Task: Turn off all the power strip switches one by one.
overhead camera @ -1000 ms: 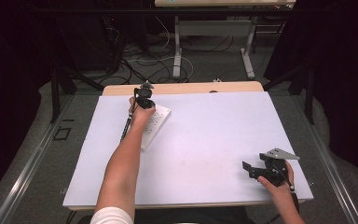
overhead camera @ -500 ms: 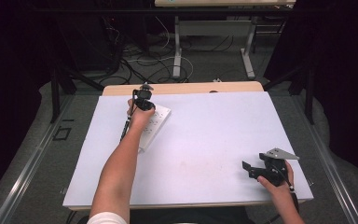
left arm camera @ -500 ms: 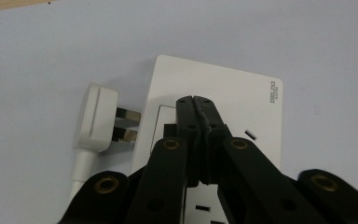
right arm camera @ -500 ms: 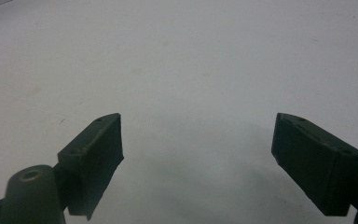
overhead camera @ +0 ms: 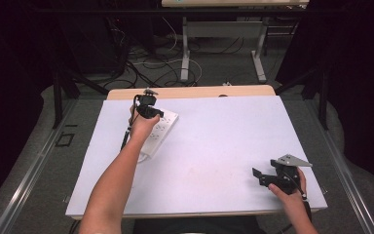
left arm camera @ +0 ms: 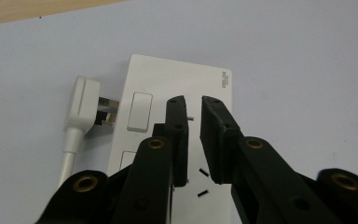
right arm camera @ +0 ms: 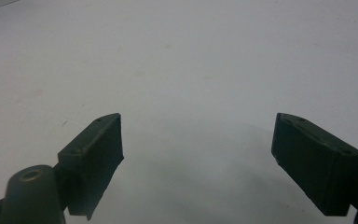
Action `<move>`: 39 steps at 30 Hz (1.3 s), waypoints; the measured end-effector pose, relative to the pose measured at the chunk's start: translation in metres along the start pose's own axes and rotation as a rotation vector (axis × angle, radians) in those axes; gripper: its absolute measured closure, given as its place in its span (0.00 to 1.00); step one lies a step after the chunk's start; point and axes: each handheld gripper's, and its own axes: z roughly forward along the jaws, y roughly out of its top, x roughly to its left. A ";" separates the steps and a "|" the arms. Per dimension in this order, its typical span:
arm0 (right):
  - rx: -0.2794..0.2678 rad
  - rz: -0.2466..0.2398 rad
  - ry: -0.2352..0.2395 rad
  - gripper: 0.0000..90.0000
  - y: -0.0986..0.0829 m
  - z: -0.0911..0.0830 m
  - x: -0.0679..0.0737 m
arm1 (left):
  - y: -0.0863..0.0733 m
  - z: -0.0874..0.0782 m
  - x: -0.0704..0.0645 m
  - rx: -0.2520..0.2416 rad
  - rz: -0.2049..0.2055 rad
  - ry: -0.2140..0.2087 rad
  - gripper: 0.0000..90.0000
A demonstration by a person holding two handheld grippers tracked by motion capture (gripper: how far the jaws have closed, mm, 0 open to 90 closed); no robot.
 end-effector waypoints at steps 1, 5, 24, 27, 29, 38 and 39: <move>0.001 0.001 0.000 0.18 0.000 0.000 0.000 | -0.002 -0.002 0.000 -0.006 0.001 -0.003 0.87; 0.004 -0.003 -0.002 0.18 0.000 0.000 -0.001 | -0.011 -0.012 0.000 -0.030 0.000 -0.021 0.81; -0.001 0.002 -0.002 0.18 0.001 0.000 0.001 | -0.068 -0.062 -0.007 -0.126 0.066 -0.110 0.45; -0.004 -0.005 -0.004 0.18 0.001 -0.001 0.001 | -0.081 -0.068 -0.007 -0.167 0.067 -0.111 0.42; -0.003 -0.001 -0.004 0.18 0.001 -0.001 0.001 | -0.090 -0.072 -0.007 -0.172 0.049 -0.126 0.39; -0.010 -0.005 -0.014 0.18 0.001 -0.002 0.000 | -0.127 -0.083 -0.008 -0.185 0.014 -0.169 0.14; -0.011 -0.001 -0.015 0.18 0.001 -0.002 0.001 | -0.130 -0.084 -0.008 -0.195 0.010 -0.169 0.10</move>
